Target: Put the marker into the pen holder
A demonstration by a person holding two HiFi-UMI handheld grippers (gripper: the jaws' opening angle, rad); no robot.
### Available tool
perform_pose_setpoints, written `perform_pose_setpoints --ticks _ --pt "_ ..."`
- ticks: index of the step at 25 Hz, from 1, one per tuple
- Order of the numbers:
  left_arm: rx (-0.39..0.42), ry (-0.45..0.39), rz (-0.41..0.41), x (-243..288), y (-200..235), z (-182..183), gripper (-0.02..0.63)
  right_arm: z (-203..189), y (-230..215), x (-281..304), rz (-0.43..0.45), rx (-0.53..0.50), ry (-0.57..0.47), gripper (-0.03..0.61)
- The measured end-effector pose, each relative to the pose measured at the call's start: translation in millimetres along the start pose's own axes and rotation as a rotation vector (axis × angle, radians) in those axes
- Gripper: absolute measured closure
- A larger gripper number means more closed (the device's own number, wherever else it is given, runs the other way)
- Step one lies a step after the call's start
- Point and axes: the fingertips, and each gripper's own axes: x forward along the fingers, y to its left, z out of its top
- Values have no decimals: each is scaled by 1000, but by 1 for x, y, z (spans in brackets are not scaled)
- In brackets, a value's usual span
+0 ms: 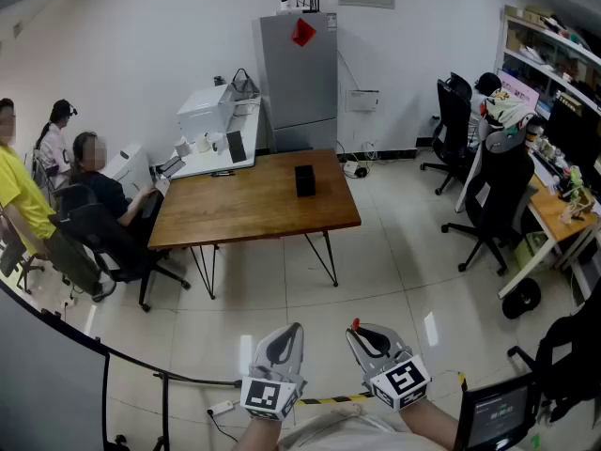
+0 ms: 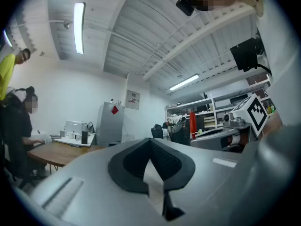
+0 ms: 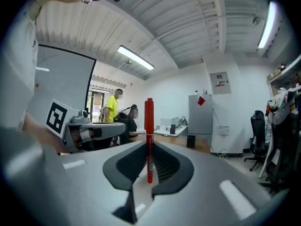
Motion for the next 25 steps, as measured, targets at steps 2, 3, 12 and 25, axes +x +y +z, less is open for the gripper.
perform_pose_setpoints --ticks 2,3,12,25 --pt "-5 -1 4 -7 12 -1 606 0 10 8 -4 -3 -4 540" --pt "-8 -2 5 -10 18 -2 606 1 13 11 -7 -7 -8 540" --pt "-29 10 -4 -8 41 -16 606 -4 16 36 -21 -1 3 540" --pt "-31 14 75 127 134 -27 606 11 -90 170 59 -9 -15 540"
